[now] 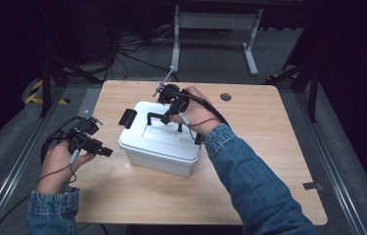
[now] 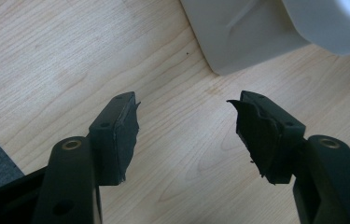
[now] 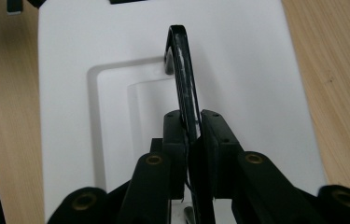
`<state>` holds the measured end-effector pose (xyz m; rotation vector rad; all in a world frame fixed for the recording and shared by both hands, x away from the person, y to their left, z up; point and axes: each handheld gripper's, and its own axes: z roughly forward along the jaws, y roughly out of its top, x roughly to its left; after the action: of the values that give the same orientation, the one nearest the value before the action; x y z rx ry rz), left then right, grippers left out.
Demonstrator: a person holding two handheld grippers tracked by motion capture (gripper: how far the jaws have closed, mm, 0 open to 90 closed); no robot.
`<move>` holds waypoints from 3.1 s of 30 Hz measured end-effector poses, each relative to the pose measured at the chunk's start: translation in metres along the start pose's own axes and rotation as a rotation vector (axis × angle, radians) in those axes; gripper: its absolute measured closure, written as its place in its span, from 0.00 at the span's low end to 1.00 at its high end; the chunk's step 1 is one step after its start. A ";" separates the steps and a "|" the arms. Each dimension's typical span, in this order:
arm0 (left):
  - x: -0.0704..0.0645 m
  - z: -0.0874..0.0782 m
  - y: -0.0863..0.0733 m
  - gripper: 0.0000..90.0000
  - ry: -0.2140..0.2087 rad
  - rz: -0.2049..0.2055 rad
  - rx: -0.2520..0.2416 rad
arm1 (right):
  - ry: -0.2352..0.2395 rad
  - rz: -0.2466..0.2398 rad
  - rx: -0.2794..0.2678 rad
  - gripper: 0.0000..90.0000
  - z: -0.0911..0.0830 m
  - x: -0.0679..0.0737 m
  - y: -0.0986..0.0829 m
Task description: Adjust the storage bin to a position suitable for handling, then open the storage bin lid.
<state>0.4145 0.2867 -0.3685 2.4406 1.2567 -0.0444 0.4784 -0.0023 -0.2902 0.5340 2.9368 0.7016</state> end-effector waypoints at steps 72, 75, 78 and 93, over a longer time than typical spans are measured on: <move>0.004 -0.001 0.000 0.43 -0.023 -0.011 -0.021 | -0.108 0.097 -0.122 0.94 -0.116 -0.028 -0.077; 0.004 -0.001 0.000 0.43 -0.022 -0.011 -0.020 | -0.118 0.116 -0.126 0.94 -0.123 -0.031 -0.086; 0.004 -0.001 0.000 0.43 -0.021 -0.011 -0.020 | -0.137 0.138 -0.124 0.94 -0.129 -0.035 -0.097; 0.005 -0.001 -0.001 0.43 -0.010 -0.011 -0.019 | -0.197 0.260 -0.123 0.94 -0.151 -0.056 -0.143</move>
<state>0.4171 0.2915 -0.3693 2.4147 1.2605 -0.0480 0.4625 -0.2055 -0.2208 0.9256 2.6487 0.7975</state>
